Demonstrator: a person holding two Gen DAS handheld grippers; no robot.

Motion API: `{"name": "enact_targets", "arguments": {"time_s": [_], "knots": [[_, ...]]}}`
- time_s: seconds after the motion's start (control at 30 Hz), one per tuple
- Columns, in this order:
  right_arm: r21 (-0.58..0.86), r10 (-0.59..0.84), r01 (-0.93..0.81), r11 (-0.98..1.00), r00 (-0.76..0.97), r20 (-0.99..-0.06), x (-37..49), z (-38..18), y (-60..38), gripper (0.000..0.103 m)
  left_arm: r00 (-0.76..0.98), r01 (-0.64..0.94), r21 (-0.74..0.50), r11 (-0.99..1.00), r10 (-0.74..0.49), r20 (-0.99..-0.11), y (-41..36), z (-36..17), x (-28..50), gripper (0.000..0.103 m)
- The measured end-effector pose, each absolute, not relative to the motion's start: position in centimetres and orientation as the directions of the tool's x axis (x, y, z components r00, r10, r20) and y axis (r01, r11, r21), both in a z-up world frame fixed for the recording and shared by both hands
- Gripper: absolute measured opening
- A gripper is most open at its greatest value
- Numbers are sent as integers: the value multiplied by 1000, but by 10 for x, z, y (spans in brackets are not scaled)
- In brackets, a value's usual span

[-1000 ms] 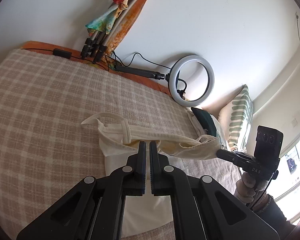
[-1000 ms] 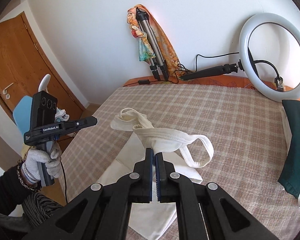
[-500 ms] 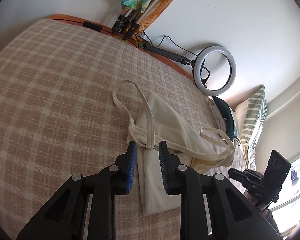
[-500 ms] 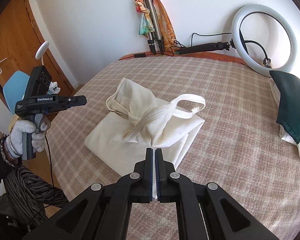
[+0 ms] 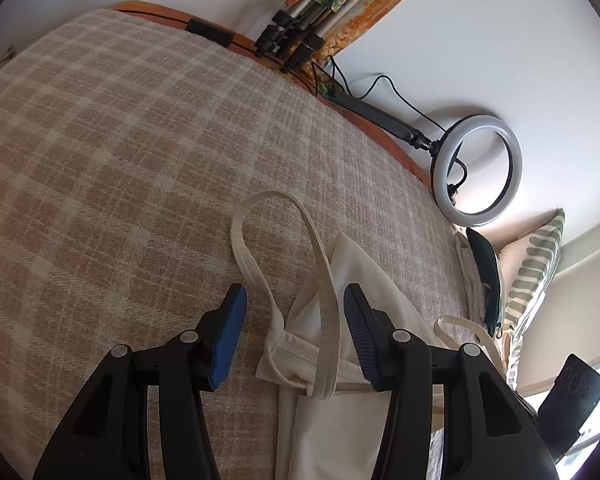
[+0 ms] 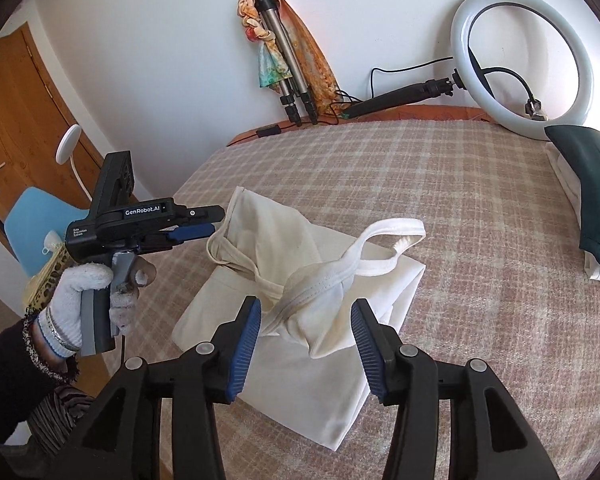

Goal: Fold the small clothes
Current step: 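Fold the held straps over the folded camisole with both grippers, then release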

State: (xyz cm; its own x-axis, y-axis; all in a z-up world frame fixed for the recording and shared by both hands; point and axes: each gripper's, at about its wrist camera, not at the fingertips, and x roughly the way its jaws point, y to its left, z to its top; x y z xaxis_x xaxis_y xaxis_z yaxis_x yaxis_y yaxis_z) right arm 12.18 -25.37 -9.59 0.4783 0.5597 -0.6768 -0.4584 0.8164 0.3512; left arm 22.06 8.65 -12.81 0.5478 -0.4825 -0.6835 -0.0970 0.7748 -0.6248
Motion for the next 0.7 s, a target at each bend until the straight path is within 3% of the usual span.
{"name": "enact_targets", "arguments": {"time_s": [0.1,0.17,0.2,0.23,0.43,0.7], "knots": [[364,560,-444,819,481,-675,129,-98,-255,42,544,-98,-668,737,-523,-657,87,-138,226,45],[373,563,-439,818,475,-676,133,-100,-256,36,551,-89,-676,731,-529,-645,86,-141,227,28],[371,560,-436,820,477,-678,134,-101,-256,35,551,-88,-681,727,-534,-641,86,-143,227,11],[369,555,-431,824,478,-681,135,-101,-257,32,560,-94,-684,724,-529,-637,87,-143,226,8],[384,560,-419,823,478,-677,135,-101,-264,18,592,-50,-675,736,-522,-613,92,-126,215,7],[323,527,-436,840,516,-675,128,-88,-263,13,629,57,-647,761,-530,-569,88,-79,175,6]]}}
